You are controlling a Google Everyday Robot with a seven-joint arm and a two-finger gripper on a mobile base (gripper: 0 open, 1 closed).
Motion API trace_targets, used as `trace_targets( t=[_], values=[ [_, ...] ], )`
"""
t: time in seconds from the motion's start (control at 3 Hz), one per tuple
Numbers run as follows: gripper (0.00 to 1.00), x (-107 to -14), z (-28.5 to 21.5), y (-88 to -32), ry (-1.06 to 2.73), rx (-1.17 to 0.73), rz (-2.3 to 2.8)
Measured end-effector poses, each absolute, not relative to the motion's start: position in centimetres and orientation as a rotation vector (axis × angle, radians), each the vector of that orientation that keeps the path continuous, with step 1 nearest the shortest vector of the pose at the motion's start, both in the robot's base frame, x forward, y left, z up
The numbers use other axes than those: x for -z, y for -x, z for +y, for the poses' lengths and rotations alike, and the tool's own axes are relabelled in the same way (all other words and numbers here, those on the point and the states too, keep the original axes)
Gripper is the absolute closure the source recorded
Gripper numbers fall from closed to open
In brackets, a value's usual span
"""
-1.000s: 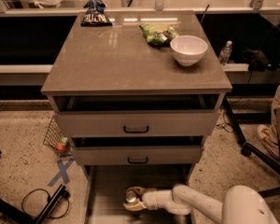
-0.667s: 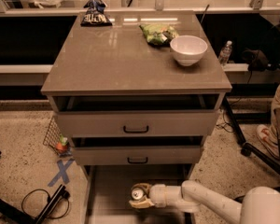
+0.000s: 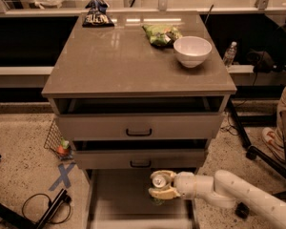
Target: Pick green can from bottom drawer and place on counter
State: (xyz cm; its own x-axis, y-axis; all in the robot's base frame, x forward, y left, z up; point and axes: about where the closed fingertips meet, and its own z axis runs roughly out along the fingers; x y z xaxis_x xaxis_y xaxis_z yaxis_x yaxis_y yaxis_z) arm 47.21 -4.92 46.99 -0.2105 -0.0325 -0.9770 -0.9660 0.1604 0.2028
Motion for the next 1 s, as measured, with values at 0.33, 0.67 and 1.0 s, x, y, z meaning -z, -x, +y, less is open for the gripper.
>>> trace_targets(
  t=[0.33, 0.67, 1.0],
  values=[
    [1.0, -55.5, -6.9, -48.2, 0.956, -1.182, 1.487],
    [1.0, -62.7, -7.1, -49.1, 0.934, -1.111, 1.543],
    [1.0, -65.1, -7.1, -49.4, 0.971, -1.062, 1.545]
  ],
)
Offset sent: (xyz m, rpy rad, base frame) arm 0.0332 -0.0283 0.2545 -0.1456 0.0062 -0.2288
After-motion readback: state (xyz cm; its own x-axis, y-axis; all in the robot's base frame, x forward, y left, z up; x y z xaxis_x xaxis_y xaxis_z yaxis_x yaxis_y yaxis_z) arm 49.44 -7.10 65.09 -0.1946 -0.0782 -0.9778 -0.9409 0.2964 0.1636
